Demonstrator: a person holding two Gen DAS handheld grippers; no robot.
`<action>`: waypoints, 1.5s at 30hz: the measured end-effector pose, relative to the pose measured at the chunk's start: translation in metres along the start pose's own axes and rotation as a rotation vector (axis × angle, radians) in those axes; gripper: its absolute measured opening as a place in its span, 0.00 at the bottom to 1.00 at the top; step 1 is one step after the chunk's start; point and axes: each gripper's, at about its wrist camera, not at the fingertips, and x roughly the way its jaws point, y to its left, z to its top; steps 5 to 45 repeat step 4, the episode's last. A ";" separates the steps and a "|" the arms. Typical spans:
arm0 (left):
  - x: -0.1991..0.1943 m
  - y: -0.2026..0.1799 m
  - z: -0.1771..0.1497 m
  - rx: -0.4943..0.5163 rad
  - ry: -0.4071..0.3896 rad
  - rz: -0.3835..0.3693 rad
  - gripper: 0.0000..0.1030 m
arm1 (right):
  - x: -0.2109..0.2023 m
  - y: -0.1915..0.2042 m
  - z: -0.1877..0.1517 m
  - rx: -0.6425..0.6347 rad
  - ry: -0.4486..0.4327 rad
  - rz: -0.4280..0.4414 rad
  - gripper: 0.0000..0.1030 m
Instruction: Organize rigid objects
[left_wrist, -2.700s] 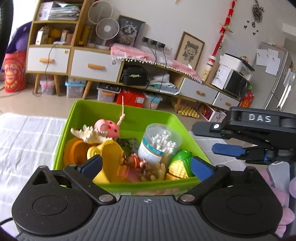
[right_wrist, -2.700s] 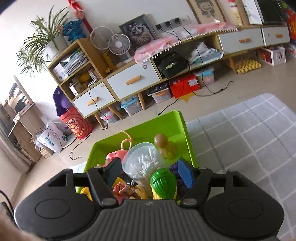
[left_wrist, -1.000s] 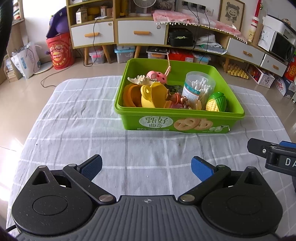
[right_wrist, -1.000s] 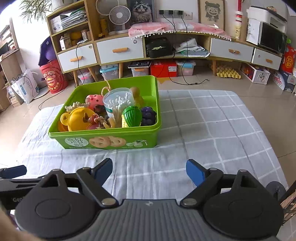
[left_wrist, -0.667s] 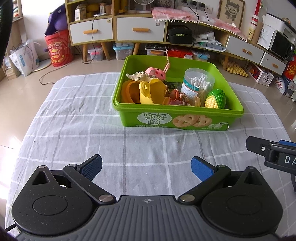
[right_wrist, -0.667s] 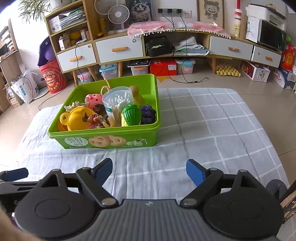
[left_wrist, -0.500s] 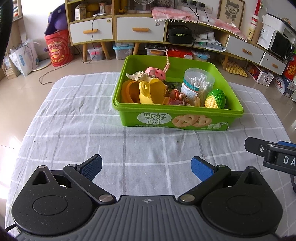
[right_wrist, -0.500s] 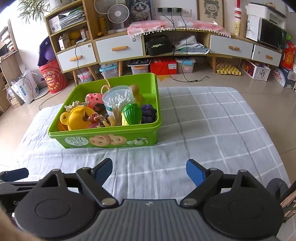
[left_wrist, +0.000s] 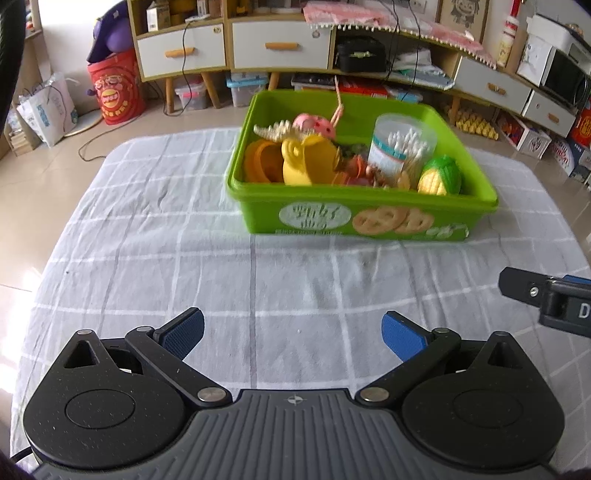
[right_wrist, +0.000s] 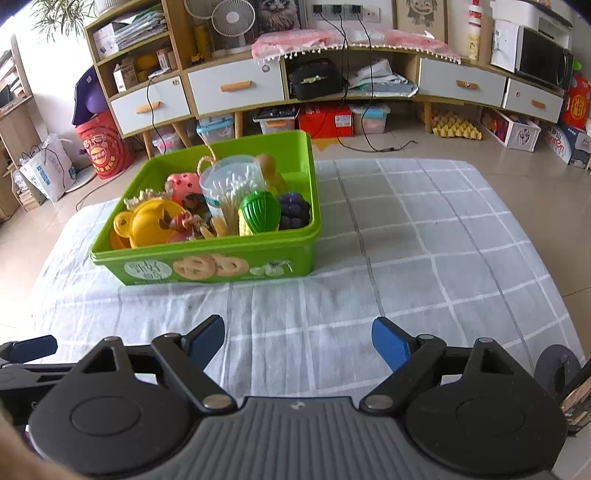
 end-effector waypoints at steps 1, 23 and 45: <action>0.004 0.000 -0.002 0.003 0.008 -0.002 0.98 | 0.002 -0.001 -0.002 0.003 0.007 -0.002 0.67; 0.022 0.001 -0.015 -0.001 0.025 0.004 0.98 | 0.015 -0.008 -0.012 0.030 0.031 -0.012 0.74; 0.022 0.001 -0.015 -0.001 0.025 0.004 0.98 | 0.015 -0.008 -0.012 0.030 0.031 -0.012 0.74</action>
